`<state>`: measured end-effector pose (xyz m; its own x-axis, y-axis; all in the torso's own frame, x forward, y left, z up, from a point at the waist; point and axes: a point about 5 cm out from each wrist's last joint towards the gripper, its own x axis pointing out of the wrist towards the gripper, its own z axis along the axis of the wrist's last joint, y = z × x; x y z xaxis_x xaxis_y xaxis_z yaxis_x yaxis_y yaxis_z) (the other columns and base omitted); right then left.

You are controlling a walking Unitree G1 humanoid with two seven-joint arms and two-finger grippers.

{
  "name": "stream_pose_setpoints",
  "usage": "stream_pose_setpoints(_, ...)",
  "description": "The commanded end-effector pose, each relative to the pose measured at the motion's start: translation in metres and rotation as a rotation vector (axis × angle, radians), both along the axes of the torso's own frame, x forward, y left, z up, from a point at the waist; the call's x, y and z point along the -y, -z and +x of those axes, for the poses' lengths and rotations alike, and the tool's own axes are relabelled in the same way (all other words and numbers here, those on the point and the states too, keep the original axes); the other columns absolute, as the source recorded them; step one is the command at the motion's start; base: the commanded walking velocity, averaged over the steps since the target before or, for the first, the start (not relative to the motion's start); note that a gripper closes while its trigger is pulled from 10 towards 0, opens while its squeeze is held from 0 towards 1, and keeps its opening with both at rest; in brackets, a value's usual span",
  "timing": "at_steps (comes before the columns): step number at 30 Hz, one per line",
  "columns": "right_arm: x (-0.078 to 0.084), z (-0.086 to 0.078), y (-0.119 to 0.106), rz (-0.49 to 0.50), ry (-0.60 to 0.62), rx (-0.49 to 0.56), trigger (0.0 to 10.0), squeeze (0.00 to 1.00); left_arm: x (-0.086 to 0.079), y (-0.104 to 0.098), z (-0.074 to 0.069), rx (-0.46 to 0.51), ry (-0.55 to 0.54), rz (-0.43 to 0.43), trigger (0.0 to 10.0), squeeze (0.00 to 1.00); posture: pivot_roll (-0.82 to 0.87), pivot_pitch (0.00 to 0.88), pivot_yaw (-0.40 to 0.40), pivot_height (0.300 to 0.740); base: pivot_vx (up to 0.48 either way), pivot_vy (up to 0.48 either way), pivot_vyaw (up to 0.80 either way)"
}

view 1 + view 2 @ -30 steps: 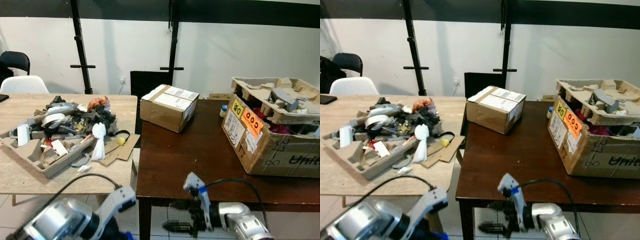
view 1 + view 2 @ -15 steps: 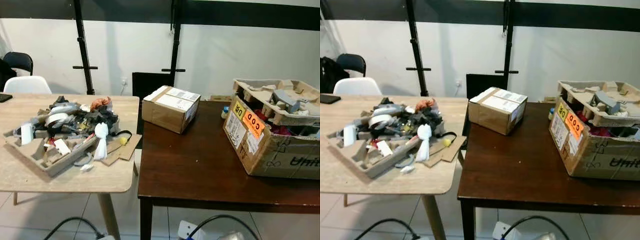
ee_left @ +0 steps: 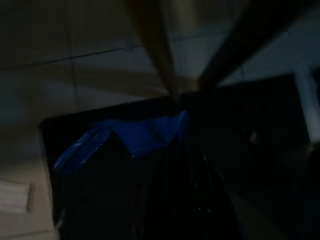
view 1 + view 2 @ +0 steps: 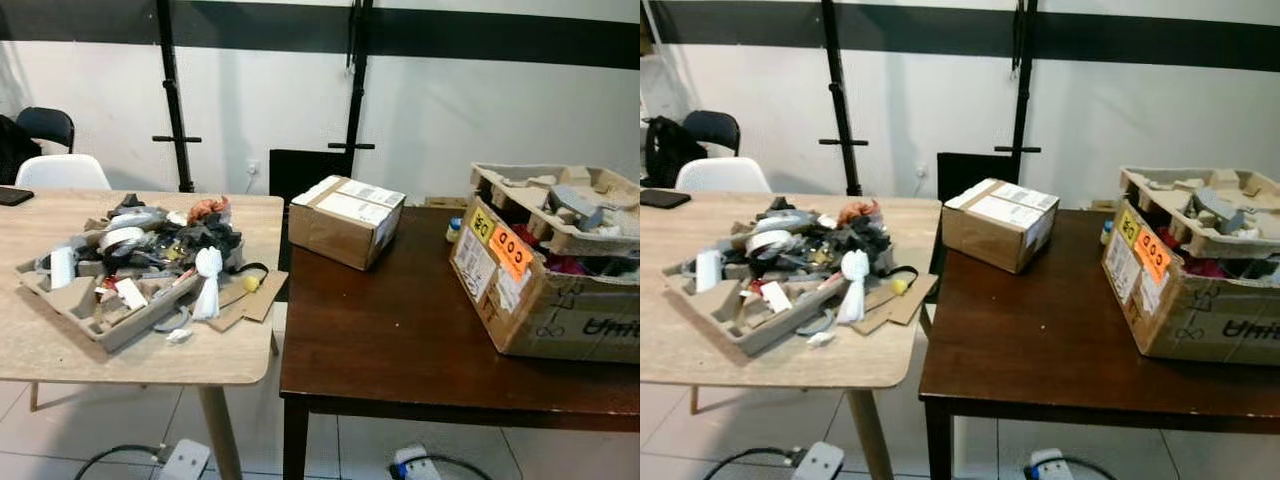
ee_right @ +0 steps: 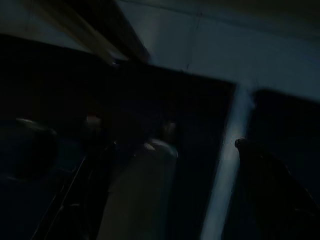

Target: Picking trash to rubbish bin

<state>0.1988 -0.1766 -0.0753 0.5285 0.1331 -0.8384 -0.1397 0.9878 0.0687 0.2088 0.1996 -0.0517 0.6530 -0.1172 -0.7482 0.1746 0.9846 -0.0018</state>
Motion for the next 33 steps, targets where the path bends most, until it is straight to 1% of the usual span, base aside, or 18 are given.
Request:
stream_pose_setpoints(1, 0.001, -0.007, 0.004, -0.004, 0.038, -0.023, 10.0, 0.00, 0.000, 0.002, -0.001, 0.020, -0.042, -0.011, 0.6, 0.00, 0.04, 0.000, -0.026, 0.740, 0.000, 0.000, 0.00)
stream_pose_setpoints(2, 0.000, -0.006, 0.004, 0.000, 0.047, -0.012, 10.0, 0.00, 0.003, 0.004, 0.000, 0.030, -0.039, -0.019, 10.0, 0.00, 0.05, 0.000, -0.028, 0.740, 0.000, 0.000, 0.00)
stream_pose_setpoints(5, -0.002, 0.004, -0.002, 0.031, 0.034, 0.046, 10.0, 0.00, 0.011, 0.007, -0.001, 0.044, 0.019, -0.011, 10.0, 0.00, 0.04, 0.000, -0.027, 0.740, 0.000, 0.000, 0.00)
stream_pose_setpoints(7, -0.002, 0.006, -0.003, 0.033, 0.026, 0.056, 10.0, 0.00, 0.012, 0.007, -0.001, 0.051, 0.025, -0.005, 10.0, 0.00, 0.04, 0.000, -0.027, 0.740, 0.000, 0.000, 0.00)
stream_pose_setpoints(8, -0.002, 0.007, -0.004, 0.028, 0.017, 0.055, 10.0, 0.00, 0.013, 0.007, 0.000, 0.080, 0.007, -0.016, 10.0, 0.00, 0.03, 0.000, -0.036, 0.740, 0.000, 0.000, 0.00)
stream_pose_setpoints(12, -0.001, 0.006, -0.003, 0.028, 0.045, 0.046, 10.0, 0.00, 0.012, 0.006, 0.001, 0.099, -0.013, -0.023, 10.0, 0.00, 0.02, 0.000, -0.041, 0.740, 0.000, 0.000, 0.00)
stream_pose_setpoints(14, 0.001, 0.005, -0.002, 0.018, 0.062, 0.032, 10.0, 0.00, 0.008, 0.008, 0.001, 0.068, -0.072, -0.025, 10.0, 0.00, 0.02, 0.000, -0.034, 0.740, 0.000, 0.000, 0.00)
stream_pose_setpoints(15, 0.002, 0.005, -0.002, 0.009, 0.060, 0.033, 10.0, 0.00, 0.006, 0.011, -0.001, 0.032, -0.078, 0.010, 10.0, 0.00, 0.02, 0.000, -0.031, 0.740, 0.000, 0.000, 0.00)
stream_pose_setpoints(16, 0.005, 0.006, -0.002, -0.002, 0.073, 0.041, 10.0, 0.00, 0.003, 0.014, -0.003, -0.008, -0.053, 0.094, 10.0, 0.00, 0.02, 0.000, -0.032, 0.740, 0.000, 0.000, 0.00)
stream_pose_setpoints(17, 0.007, 0.006, -0.003, -0.006, 0.084, 0.044, 10.0, 0.00, 0.001, 0.015, -0.004, -0.016, -0.036, 0.133, 10.0, 0.00, 0.02, 0.000, -0.032, 0.740, 0.000, 0.000, 0.00)
stream_pose_setpoints(18, 0.007, 0.006, -0.003, -0.006, 0.084, 0.044, 10.0, 0.00, 0.001, 0.015, -0.004, -0.016, -0.036, 0.133, 10.0, 0.00, 0.02, 0.000, -0.032, 0.740, 0.000, 0.000, 0.00)
stream_pose_setpoints(19, 0.011, 0.007, -0.004, -0.004, 0.123, 0.046, 10.0, 0.00, -0.001, 0.013, -0.001, -0.002, -0.100, 0.100, 10.0, 0.00, 0.03, 0.000, -0.046, 0.740, 0.000, 0.000, 0.00)
stream_pose_setpoints(20, 0.012, 0.009, -0.005, 0.002, 0.132, 0.057, 10.0, 0.00, -0.001, 0.011, 0.002, 0.016, -0.130, 0.081, 10.0, 0.00, 0.04, 0.000, -0.051, 0.740, 0.000, 0.000, 0.00)
stream_pose_setpoints(23, 0.012, 0.012, -0.007, 0.011, 0.136, 0.075, 10.0, 0.00, -0.002, 0.009, 0.005, 0.047, -0.166, 0.059, 10.0, 0.00, 0.04, 0.000, -0.052, 0.740, 0.000, 0.000, 0.00)
stream_pose_setpoints(27, 0.009, 0.013, -0.007, 0.002, 0.108, 0.072, 10.0, 0.00, 0.003, 0.008, 0.007, 0.056, -0.133, 0.022, 10.0, 0.00, 0.03, 0.000, -0.043, 0.740, 0.000, 0.000, 0.00)
stream_pose_setpoints(28, 0.009, 0.013, -0.007, 0.002, 0.108, 0.072, 10.0, 0.00, 0.003, 0.008, 0.007, 0.056, -0.133, 0.022, 10.0, 0.00, 0.03, 0.000, -0.043, 0.740, 0.000, 0.000, 0.00)
stream_pose_setpoints(29, 0.009, 0.013, -0.007, 0.004, 0.111, 0.073, 10.0, 0.00, 0.005, 0.009, 0.007, 0.052, -0.083, 0.058, 10.0, 0.00, 0.04, 0.000, -0.045, 0.740, 0.000, 0.000, 0.00)
stream_pose_setpoints(33, 0.009, 0.008, -0.004, 0.001, 0.112, 0.057, 10.0, 0.00, 0.005, 0.010, 0.006, 0.040, -0.114, 0.050, 10.0, 0.00, 0.04, 0.000, -0.041, 0.740, 0.000, 0.000, 0.00)
